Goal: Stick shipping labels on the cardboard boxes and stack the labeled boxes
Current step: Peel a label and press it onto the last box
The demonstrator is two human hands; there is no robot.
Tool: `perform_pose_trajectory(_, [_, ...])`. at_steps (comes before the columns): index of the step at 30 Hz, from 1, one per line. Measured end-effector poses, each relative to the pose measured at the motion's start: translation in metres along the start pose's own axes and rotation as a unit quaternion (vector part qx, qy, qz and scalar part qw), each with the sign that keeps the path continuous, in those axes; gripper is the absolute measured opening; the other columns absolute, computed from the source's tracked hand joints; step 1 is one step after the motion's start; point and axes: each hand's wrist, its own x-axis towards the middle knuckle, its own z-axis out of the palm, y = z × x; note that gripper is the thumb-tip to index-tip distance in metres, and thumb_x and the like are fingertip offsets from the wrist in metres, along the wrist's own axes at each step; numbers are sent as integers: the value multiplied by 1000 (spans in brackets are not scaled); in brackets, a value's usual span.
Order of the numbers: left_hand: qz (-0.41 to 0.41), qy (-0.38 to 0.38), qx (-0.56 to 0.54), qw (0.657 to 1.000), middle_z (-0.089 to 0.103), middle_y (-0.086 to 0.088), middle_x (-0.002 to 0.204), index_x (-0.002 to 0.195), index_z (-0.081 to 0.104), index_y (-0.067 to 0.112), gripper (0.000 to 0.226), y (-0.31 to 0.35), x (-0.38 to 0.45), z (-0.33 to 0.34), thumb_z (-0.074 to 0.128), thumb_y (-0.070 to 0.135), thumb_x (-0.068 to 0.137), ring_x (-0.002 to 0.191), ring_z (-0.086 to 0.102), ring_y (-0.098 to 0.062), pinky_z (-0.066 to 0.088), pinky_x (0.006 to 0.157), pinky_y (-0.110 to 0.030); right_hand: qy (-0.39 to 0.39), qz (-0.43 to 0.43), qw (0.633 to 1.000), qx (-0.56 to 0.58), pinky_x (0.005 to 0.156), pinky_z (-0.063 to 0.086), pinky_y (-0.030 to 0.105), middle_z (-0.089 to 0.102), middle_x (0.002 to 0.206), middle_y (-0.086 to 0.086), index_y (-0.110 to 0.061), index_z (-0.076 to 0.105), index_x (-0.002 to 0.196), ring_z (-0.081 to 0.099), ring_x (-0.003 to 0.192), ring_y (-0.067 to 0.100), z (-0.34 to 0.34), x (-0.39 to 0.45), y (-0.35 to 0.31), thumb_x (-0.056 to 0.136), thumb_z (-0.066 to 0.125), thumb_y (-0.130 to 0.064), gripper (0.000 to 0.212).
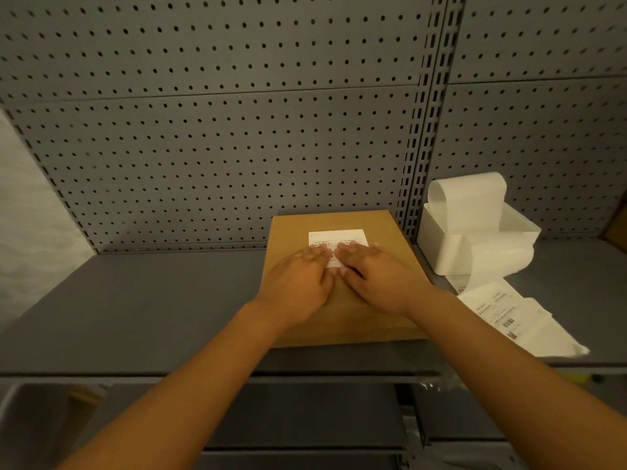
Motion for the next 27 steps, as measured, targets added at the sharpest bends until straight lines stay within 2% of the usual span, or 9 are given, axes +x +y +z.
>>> perform_pose_trajectory(3, [-58,13,41,997,33,1,153,147,33,17,56,-3,-7,-5,28,47,100,142,27,-13,27,112,-31,6,46,998,-41,121,10,37,24,157,0,-18,25,150,19,145,15,-2,-7,10,101,27,-44,55])
perform_pose_trajectory(5, [-56,39,48,997,39,-1,150,144,39,15,54,1,-11,-8,30,45,100,138,34,-14,33,108,-30,25,66,996,-55,121,11,36,26,157,3,-15,28,149,22,145,17,-5,-12,10,100,28,-47,58])
perform_pose_trajectory(9, [5,-8,-26,1000,28,4,156,148,31,20,55,9,-22,-8,35,45,99,143,22,-8,14,114,-21,20,0,1000,-19,120,9,31,28,156,1,-19,29,148,21,145,14,1,-23,-3,100,32,-43,54])
perform_pose_trajectory(15, [-40,35,58,997,39,3,150,143,41,20,63,14,-30,-14,34,59,94,139,33,-10,31,108,-27,66,55,994,-73,119,12,32,40,150,4,-14,40,143,33,139,17,0,-30,-6,97,33,-51,59])
perform_pose_trajectory(18, [-6,7,38,999,35,1,153,146,35,19,60,19,-30,-13,33,54,97,142,28,-11,23,113,-25,50,7,998,-44,118,9,28,38,151,3,-17,37,144,29,141,16,4,-31,-9,100,33,-43,51])
perform_pose_trajectory(20, [-27,5,39,999,34,4,153,146,34,21,62,19,-33,-13,31,57,96,142,27,-10,25,112,-27,49,12,998,-37,118,10,28,38,151,3,-17,38,144,30,141,16,5,-34,-8,100,33,-43,52])
perform_pose_trajectory(22, [-73,17,72,995,44,3,147,141,43,22,64,20,-36,-15,31,63,93,136,38,-13,36,105,-31,68,57,995,-47,118,16,31,44,147,4,-14,43,141,37,137,18,1,-38,-4,98,34,-49,57])
perform_pose_trajectory(25, [-135,13,144,980,64,-2,112,116,59,17,64,28,-35,-23,32,68,89,107,56,-21,42,89,-32,90,104,988,-67,117,19,33,61,125,4,-12,56,124,52,118,20,-2,-39,3,96,36,-49,51])
perform_pose_trajectory(27, [-132,15,139,981,64,-5,111,115,58,14,61,29,-29,-23,34,64,91,108,55,-22,40,95,-34,100,102,988,-56,117,17,32,64,113,3,-13,59,115,55,110,20,-4,-37,7,96,39,-44,42])
